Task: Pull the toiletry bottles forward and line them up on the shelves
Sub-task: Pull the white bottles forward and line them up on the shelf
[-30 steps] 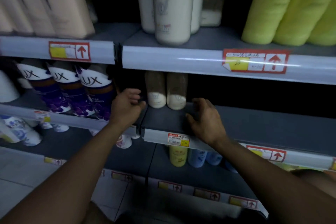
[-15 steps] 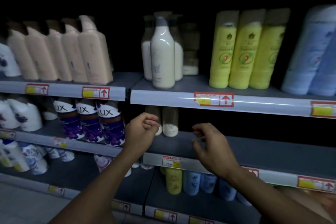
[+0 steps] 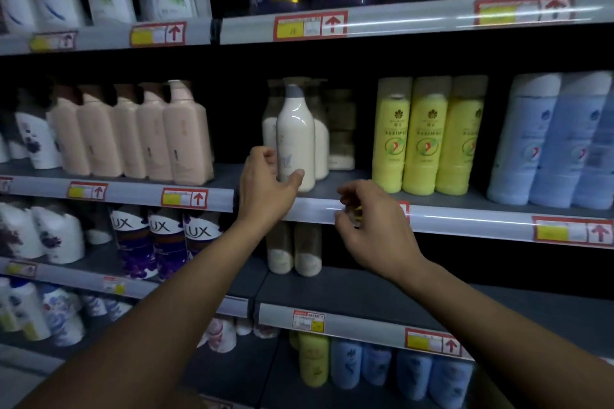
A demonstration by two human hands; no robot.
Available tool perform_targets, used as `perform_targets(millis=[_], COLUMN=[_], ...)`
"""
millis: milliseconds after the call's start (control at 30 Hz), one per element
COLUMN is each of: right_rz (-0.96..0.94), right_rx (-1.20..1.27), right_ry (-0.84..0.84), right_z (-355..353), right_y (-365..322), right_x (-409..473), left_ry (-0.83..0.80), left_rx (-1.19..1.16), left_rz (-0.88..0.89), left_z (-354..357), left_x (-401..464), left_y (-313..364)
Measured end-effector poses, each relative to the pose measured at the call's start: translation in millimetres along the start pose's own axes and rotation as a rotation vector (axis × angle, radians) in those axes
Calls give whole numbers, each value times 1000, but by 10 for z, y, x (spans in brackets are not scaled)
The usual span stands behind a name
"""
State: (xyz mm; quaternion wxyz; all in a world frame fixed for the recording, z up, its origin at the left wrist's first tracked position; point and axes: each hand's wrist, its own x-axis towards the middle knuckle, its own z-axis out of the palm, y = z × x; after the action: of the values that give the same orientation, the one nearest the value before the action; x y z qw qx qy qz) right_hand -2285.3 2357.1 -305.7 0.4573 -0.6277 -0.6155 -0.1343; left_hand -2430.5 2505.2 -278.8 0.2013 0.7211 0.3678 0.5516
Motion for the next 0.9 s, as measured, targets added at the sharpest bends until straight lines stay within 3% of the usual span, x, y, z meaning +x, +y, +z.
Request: perform_targets(millis=[200,533,900], right_rz=[22,286,370], right_rx=[-72,-19,5], right_ry=[20,-173,-36], right_z=[-12,525,901], right_y=[112,403,409], right_x=[429,1381,1687], left_ry=[-5,106,239], left_rx=[31,-54,-141], left_rz=[-39,-62,-41], left_z=[163,219,48], left_x=[351,431,522], left_y=[-19,-71,-334])
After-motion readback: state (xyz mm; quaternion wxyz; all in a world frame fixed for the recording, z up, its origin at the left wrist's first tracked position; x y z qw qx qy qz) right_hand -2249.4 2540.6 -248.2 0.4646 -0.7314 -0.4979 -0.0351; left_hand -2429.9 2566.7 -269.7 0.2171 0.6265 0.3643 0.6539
